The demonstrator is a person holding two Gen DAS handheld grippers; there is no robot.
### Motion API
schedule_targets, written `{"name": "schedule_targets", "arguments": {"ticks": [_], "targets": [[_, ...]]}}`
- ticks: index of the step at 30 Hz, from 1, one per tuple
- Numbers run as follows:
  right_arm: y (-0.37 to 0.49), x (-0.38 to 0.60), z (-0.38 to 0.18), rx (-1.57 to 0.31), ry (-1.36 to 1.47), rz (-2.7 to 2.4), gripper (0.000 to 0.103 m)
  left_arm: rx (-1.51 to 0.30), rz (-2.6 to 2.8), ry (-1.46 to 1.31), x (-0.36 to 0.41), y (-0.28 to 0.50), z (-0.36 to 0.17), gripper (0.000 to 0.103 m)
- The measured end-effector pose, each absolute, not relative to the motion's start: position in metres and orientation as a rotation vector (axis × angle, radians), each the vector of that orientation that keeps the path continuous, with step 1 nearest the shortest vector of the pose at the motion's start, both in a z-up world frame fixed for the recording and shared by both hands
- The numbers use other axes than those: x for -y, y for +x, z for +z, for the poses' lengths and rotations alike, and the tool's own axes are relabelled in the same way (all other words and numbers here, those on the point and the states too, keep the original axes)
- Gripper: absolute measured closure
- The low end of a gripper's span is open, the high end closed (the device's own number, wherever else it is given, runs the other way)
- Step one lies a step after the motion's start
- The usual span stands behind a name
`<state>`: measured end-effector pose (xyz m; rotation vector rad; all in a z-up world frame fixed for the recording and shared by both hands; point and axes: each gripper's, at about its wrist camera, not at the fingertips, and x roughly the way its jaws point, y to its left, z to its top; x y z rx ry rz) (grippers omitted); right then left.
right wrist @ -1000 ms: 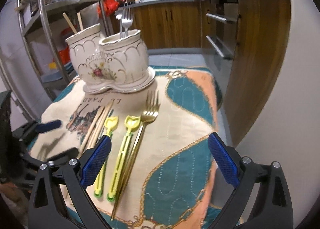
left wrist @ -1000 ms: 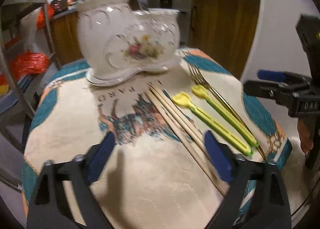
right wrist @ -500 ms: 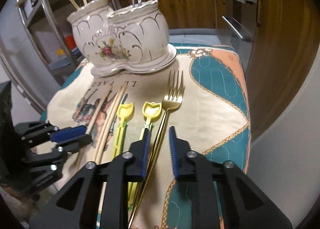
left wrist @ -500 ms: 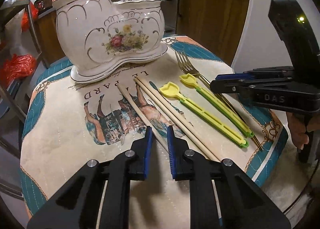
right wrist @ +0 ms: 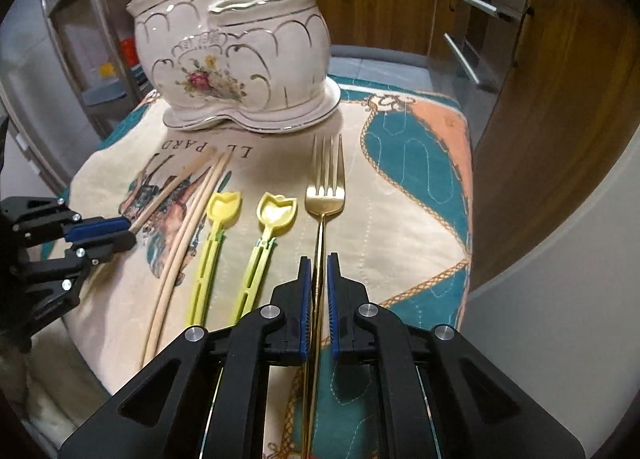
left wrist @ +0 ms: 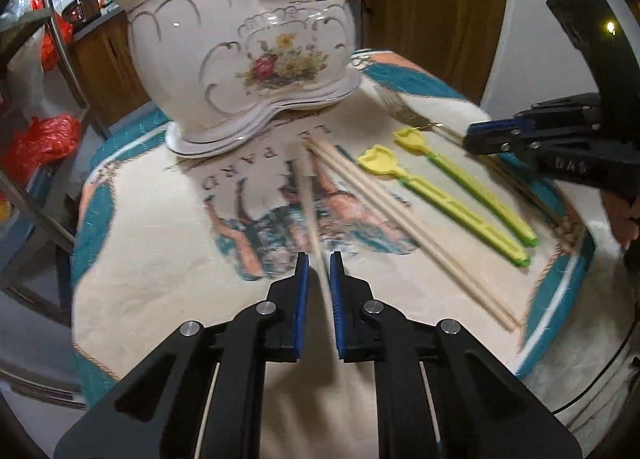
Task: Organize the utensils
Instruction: 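Grasp a third wooden chopstick with the left tool while the right tool grasps the gold fork, then lift the chopstick toward the tall pot while the right tool lifts the gold fork toward the holder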
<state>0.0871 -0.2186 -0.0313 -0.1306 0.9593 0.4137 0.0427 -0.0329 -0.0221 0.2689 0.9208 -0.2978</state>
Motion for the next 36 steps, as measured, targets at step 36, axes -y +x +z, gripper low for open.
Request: {"name": "schedule_targets", "arguments": {"ticks": [36], "targets": [[0.042,0.237,0.019,-0.601,-0.071,0.448,0.096,-0.499,-0.366,0.181,-0.002,-0.001,0.027,0.098]]}}
